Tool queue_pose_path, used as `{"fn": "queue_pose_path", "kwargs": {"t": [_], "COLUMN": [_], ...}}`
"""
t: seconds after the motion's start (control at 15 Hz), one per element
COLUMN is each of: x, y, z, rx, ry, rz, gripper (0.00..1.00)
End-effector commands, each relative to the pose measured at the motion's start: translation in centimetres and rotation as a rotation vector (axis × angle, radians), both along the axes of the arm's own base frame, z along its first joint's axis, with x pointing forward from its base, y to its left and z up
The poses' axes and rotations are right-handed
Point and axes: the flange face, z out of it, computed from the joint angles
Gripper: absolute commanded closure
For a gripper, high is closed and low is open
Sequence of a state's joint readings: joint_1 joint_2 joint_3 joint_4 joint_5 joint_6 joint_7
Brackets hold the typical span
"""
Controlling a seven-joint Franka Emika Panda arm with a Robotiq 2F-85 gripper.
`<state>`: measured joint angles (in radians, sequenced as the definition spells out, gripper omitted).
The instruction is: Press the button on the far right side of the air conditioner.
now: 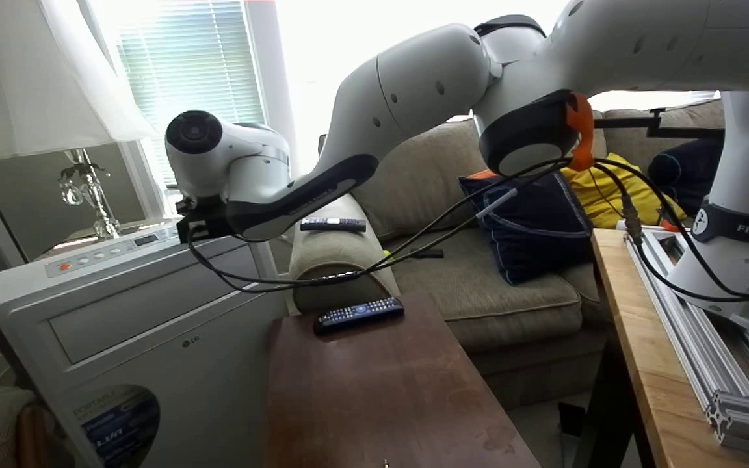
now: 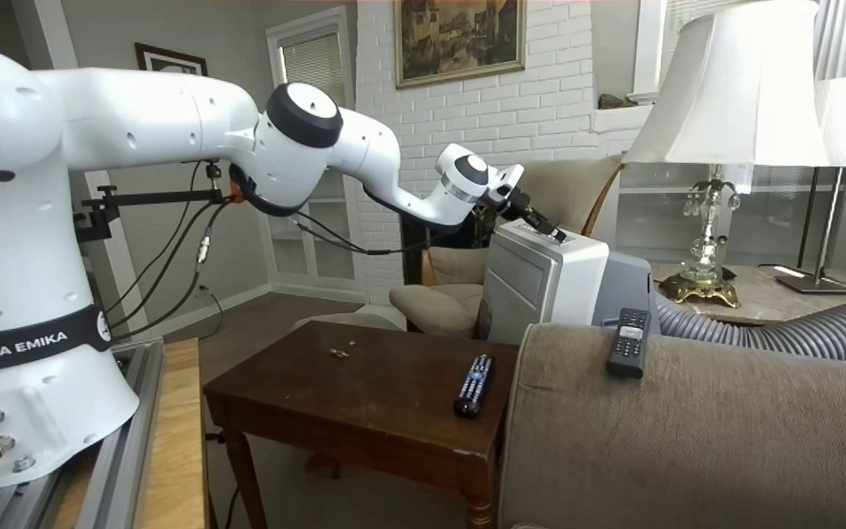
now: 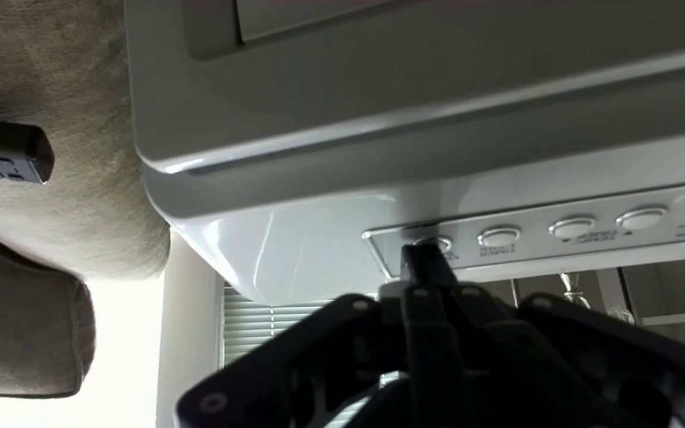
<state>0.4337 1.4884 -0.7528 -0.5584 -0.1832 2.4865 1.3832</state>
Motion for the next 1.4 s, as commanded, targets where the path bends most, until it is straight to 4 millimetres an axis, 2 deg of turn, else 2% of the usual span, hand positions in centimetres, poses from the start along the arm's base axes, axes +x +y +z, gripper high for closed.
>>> {"fn": "queue_pose_path", "kwargs": {"t": [0.0,0.2,0.33,0.6,0.87,1.13,1.2,1.27,1.33], "x": [-1.1,-1.4,-1.0,0.2,0.6,0.3,0.0,-0.4,-0.7], "y": [0.9,1.4,1.6,0.5,-0.6,-2.5,-3.0,-3.5,-3.9], "z": [-2.8,-3.6,-2.5,2.3,7.3,13.7,15.3,16.7,17.6], "rx": [-0.026,-0.04,-0.04,0.113,0.28,0.407,0.427,0.444,0.458], "ry": [0.113,0.191,0.125,0.06,0.146,0.293,0.337,0.383,0.422], "rz": [-0.01,-0.011,0.015,-0.01,-0.025,-0.022,-0.016,-0.008,0.017], "gripper": [1.0,1.0,1.0,1.0,1.0,1.0,0.98,0.72,0.72]}}
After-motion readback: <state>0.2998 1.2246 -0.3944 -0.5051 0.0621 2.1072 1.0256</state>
